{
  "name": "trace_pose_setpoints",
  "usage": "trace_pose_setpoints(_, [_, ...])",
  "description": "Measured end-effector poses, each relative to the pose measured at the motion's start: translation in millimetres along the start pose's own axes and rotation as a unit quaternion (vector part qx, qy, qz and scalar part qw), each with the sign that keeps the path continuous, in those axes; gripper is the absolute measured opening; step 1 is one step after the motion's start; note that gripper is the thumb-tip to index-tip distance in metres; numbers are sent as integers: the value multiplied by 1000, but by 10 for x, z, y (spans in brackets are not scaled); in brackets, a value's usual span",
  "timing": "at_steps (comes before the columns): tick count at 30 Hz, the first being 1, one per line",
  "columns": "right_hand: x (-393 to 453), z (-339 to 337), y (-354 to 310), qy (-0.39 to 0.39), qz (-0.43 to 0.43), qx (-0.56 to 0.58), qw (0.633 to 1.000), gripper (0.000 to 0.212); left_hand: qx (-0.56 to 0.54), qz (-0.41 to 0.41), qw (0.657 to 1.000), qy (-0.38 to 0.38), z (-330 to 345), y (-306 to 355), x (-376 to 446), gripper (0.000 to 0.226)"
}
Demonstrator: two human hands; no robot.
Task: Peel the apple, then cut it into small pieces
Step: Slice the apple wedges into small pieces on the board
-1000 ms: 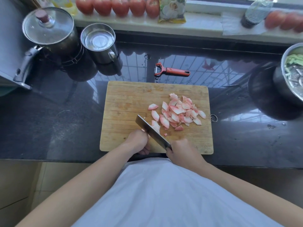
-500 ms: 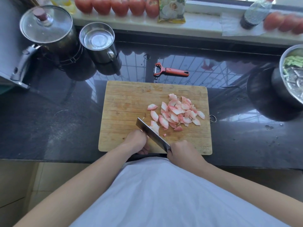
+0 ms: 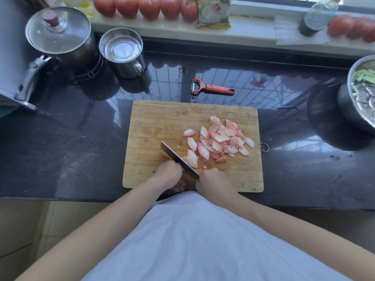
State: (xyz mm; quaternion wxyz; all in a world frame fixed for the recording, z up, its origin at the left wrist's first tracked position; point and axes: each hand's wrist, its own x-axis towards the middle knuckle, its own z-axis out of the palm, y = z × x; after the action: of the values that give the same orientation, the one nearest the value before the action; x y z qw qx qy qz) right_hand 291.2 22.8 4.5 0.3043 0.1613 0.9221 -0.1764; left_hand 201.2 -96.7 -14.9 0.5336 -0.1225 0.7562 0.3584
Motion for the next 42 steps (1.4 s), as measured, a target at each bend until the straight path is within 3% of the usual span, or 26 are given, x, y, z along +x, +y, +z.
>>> trace_pose_setpoints(5, [23, -4, -10, 43, -12, 18, 999, 20, -4, -2, 1000, 4, -4, -11, -27, 39])
trace_pose_setpoints(12, [-77, -50, 285, 45, 6, 87, 995, 22, 24, -2, 999, 37, 26, 18, -101, 33])
trace_pose_setpoints(16, [-99, -202, 507, 56, 38, 136, 988, 26, 66, 41, 989, 127, -131, -49, -3, 20])
trace_pose_setpoints(19, [-124, -264, 652, 97, 43, 127, 986, 30, 14, 28, 982, 184, -197, -28, 53, 15])
trace_pose_setpoints(22, [-199, -291, 774, 141, 8, 108, 984, 29, -146, -19, 979, 140, -80, 80, 56, 18])
trace_pose_setpoints(24, [-253, -273, 858, 211, -36, 85, 973, 21, -217, -25, 971, 101, 49, 154, 96, 20])
trace_pose_setpoints(26, [-311, -249, 906, 281, -72, 67, 955, 17, -253, -13, 964, 82, 157, 250, 109, 23])
trace_pose_setpoints(30, [-325, -232, 1002, 317, -50, 74, 944, 26, -281, 10, 959, 36, 189, 393, 149, 37])
trace_pose_setpoints(33, [-345, -254, 1097, 327, -49, 31, 943, 11, -254, 11, 967, 17, 74, 382, 83, 33])
trace_pose_setpoints(35, [-375, -262, 1165, 320, -69, -26, 944, 26, -224, 6, 973, 50, -75, 355, 19, 29])
trace_pose_setpoints(38, [-391, -267, 1275, 308, -75, -92, 944, 29, -167, 22, 980, 107, -367, 344, -90, 22])
trace_pose_setpoints(40, [-358, -216, 1341, 311, -70, -131, 939, 32, -33, 125, 976, 173, -445, 347, -242, 23])
trace_pose_setpoints(42, [-324, -167, 1360, 308, -74, -175, 932, 38, 87, 279, 939, 182, -309, 401, -496, 25])
